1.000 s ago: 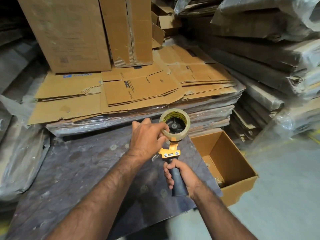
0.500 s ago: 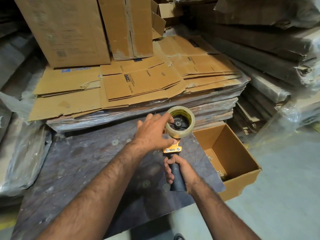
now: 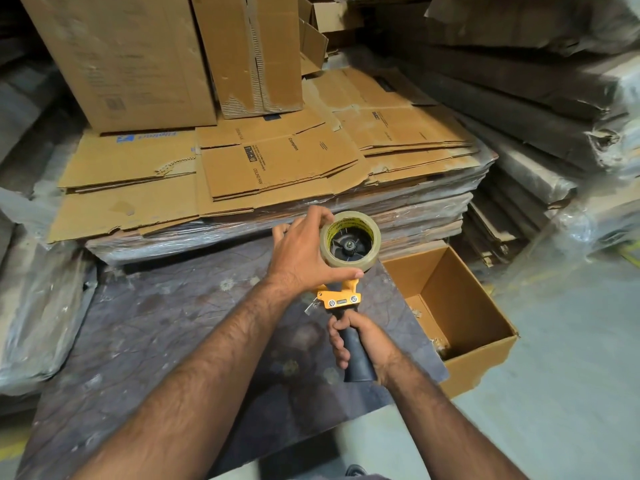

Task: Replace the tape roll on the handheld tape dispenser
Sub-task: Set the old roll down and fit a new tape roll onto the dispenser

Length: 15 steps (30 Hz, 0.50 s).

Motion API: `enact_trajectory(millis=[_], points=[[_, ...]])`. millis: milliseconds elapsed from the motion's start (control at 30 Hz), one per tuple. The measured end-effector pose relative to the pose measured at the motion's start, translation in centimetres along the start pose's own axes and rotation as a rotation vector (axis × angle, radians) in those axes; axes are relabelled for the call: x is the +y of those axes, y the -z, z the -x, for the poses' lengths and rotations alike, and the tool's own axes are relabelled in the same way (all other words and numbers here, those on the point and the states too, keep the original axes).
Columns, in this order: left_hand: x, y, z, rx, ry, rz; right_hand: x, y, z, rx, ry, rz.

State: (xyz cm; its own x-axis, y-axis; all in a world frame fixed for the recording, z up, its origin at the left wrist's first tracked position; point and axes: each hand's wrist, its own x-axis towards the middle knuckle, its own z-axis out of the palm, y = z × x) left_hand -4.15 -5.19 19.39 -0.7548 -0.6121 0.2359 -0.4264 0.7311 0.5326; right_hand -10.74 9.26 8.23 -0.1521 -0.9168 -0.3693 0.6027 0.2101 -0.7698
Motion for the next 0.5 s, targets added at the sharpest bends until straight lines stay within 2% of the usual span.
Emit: enact_trajectory(millis=[200, 400, 500], points=[[-0.1, -0.4, -0.1, 0.027, -0.005, -0.08, 0.3, -0.3, 0.0, 0.014, 0.032, 0.018], [-0.3, -0.5, -0.1, 0.039, 0.08, -0.031, 0.4, -0.6, 0.2, 0.052, 0.047, 0.099], [-0.9, -0.7, 0.3, 0.022, 0.036, -0.064, 0.4, -1.2, -0.1, 0.061, 0.051, 0.087]])
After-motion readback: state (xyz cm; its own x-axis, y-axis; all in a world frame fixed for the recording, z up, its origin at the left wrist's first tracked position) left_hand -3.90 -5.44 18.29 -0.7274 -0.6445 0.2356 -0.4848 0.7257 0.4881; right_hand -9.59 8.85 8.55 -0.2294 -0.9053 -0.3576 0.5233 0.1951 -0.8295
